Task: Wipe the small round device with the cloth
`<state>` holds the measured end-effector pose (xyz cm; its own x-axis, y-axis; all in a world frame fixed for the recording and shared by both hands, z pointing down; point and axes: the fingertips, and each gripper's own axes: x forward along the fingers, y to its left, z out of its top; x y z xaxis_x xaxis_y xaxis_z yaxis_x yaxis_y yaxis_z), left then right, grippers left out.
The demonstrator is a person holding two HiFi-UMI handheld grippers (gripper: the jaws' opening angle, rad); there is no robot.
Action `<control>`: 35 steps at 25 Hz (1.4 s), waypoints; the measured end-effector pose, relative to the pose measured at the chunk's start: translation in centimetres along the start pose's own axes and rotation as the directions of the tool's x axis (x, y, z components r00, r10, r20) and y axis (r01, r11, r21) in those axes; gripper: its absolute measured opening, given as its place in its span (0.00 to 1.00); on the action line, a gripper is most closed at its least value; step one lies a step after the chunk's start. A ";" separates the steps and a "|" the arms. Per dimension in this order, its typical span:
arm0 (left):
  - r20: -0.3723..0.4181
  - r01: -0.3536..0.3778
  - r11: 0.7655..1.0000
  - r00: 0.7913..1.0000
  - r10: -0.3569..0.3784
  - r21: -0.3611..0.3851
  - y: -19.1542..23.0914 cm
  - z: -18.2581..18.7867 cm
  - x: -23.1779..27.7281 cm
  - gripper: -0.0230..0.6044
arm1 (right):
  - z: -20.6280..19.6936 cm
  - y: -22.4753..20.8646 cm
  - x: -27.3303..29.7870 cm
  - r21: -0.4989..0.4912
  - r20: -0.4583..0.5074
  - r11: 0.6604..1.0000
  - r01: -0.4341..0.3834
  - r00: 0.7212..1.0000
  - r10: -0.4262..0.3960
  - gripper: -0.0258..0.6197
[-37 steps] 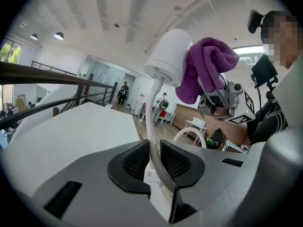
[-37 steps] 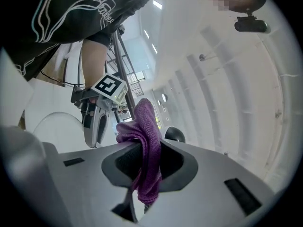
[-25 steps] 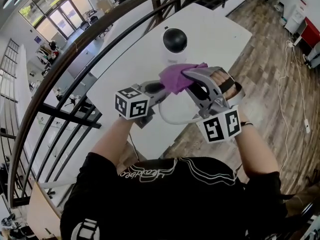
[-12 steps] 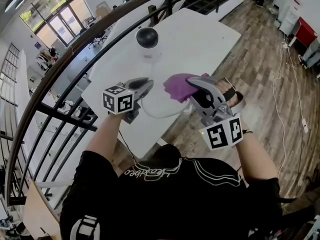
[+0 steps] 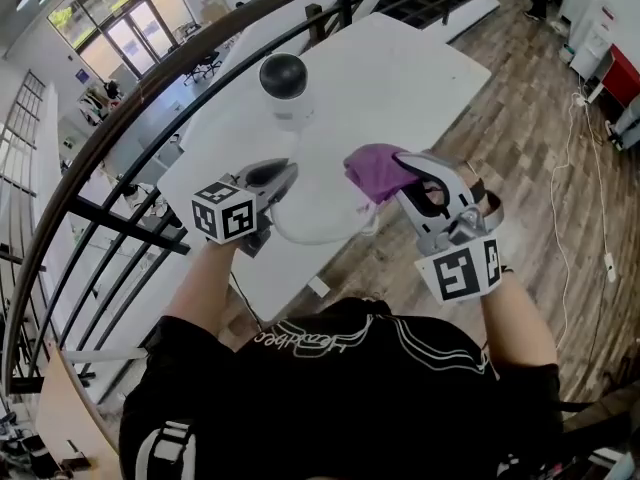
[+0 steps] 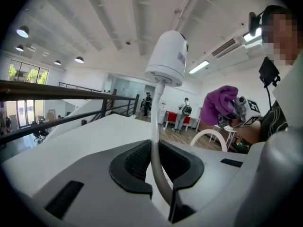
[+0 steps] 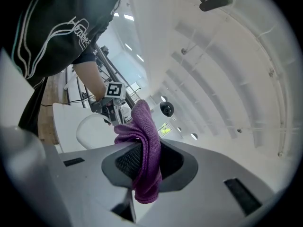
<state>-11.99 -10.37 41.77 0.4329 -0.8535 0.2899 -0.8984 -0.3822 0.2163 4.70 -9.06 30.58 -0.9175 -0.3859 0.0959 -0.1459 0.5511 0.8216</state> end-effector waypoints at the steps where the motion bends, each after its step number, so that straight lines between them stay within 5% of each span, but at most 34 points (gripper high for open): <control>1: 0.004 0.003 1.000 1.000 -0.003 0.002 -0.1 -0.1 0.0 0.13 | -0.4 -0.2 0.5 -0.009 0.018 1.000 -0.005 1.000 0.006 0.14; 9: 0.048 -0.065 0.998 0.997 0.064 0.022 0.6 0.6 -0.5 0.13 | -1.8 -1.9 5.7 -0.096 0.207 0.992 -0.075 0.974 0.094 0.14; 21: -0.029 -0.170 0.982 0.985 0.173 0.081 1.1 0.6 0.3 0.13 | 1.6 -5.0 7.5 -0.277 0.439 0.952 -0.128 0.865 0.244 0.14; 29: -0.071 -0.147 0.976 0.985 0.160 0.159 1.4 0.3 0.9 0.13 | 1.7 -7.3 8.7 -0.310 0.619 0.936 -0.165 0.712 0.331 0.14; 35: -0.143 -0.208 0.969 0.963 0.227 0.135 1.7 0.4 1.2 0.13 | 1.1 -8.4 10.1 -0.383 0.709 0.903 -0.194 0.565 0.422 0.14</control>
<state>-12.98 -12.20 42.11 0.2236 -0.8584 0.4616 -0.9704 -0.2402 0.0234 -3.73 -16.76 24.00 -0.8424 0.5388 0.0023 0.1878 0.2895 0.9386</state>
